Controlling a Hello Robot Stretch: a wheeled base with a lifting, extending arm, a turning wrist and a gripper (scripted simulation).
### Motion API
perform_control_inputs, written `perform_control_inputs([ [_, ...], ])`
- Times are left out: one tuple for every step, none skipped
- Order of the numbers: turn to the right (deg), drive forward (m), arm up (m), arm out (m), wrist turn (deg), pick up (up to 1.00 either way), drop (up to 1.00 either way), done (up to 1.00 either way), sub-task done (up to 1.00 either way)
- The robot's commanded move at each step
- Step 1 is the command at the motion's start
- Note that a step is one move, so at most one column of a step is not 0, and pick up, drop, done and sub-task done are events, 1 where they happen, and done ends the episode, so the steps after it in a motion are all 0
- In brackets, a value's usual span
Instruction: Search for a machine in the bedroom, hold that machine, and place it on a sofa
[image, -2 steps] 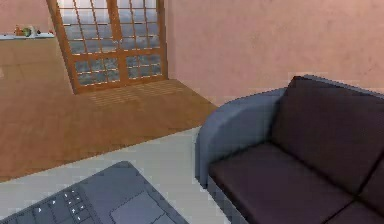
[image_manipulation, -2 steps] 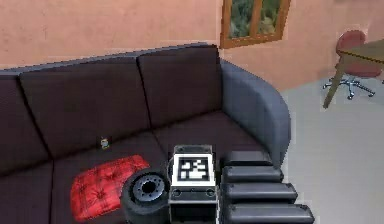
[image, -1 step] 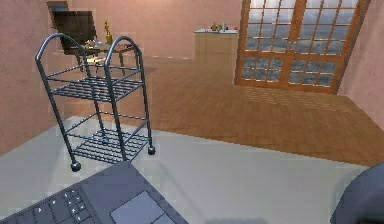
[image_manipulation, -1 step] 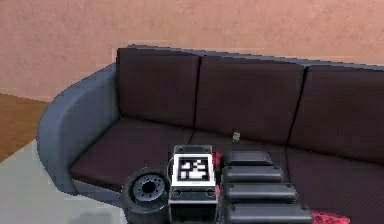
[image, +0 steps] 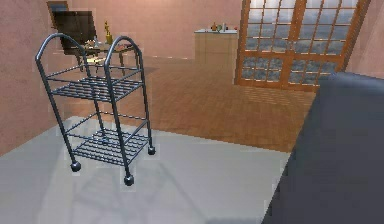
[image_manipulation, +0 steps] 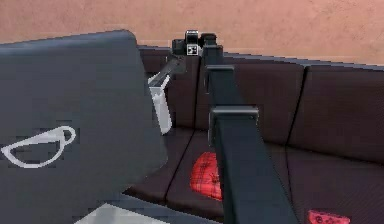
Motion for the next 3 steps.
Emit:
perform_control_inputs([
  [0.0,0.0,0.0,0.0,45.0,0.0,0.0,0.0,0.0],
  [0.0,0.0,0.0,0.0,45.0,0.0,0.0,0.0,0.0],
  [0.0,0.0,0.0,0.0,45.0,0.0,0.0,0.0,0.0],
])
